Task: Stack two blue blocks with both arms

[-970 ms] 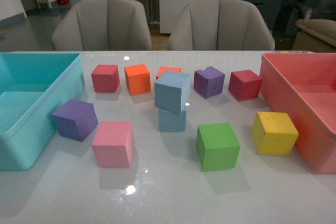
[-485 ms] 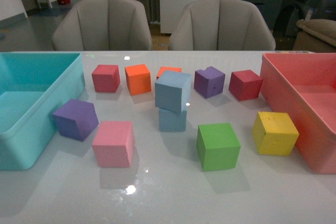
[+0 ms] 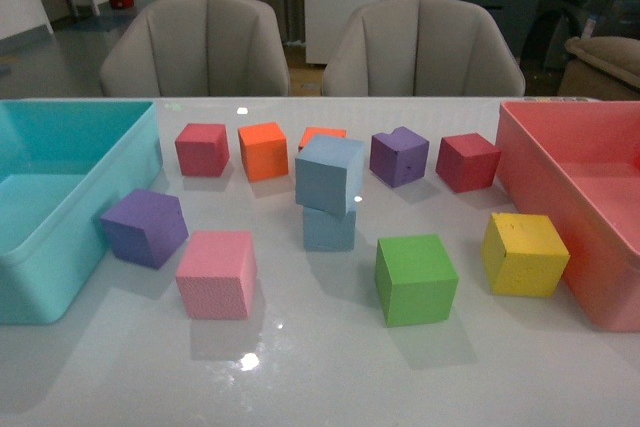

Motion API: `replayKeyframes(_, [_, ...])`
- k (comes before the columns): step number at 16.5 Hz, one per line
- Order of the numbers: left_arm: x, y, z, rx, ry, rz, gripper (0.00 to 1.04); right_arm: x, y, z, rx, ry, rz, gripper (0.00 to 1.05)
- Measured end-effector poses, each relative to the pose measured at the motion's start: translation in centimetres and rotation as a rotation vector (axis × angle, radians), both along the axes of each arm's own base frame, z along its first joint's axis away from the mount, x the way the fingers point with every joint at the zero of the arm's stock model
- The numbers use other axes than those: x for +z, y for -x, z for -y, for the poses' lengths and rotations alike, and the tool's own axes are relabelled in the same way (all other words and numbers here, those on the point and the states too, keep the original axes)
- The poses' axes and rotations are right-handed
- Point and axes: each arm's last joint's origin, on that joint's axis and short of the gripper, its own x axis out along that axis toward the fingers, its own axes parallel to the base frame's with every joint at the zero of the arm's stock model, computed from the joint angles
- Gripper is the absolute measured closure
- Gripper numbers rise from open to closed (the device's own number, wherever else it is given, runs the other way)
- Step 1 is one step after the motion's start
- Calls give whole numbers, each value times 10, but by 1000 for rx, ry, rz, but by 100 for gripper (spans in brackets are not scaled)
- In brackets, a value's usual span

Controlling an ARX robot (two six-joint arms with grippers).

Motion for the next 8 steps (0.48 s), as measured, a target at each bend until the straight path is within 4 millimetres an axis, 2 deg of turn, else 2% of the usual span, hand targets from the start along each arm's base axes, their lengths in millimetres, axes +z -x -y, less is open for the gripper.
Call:
replayKeyframes(2, [0,0,0,0,0,0,7,0,0,0,0,0,0,6])
replayKeyframes(8, [0,0,0,0,-3,0,7,0,0,0,0,0,0,6])
